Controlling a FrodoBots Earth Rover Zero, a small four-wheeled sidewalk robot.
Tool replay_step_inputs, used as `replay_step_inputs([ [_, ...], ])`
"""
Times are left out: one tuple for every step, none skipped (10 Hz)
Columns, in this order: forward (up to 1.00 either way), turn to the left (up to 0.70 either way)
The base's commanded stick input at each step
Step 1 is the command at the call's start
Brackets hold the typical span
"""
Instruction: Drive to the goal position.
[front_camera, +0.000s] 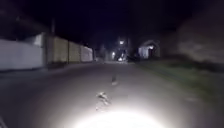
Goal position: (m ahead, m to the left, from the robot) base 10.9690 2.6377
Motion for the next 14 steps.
replay_step_inputs([
  [1.0,0.0],
  [1.0,0.0],
  [1.0,0.0],
  [1.0,0.0],
  [1.0,0.0],
  [1.0,0.0],
  [1.0,0.0],
  [1.0,0.0],
  [1.0,0.0],
  [1.0,0.0],
  [1.0,0.0],
  [1.0,0.0],
  [1.0,0.0],
  [1.0,-0.13],
])
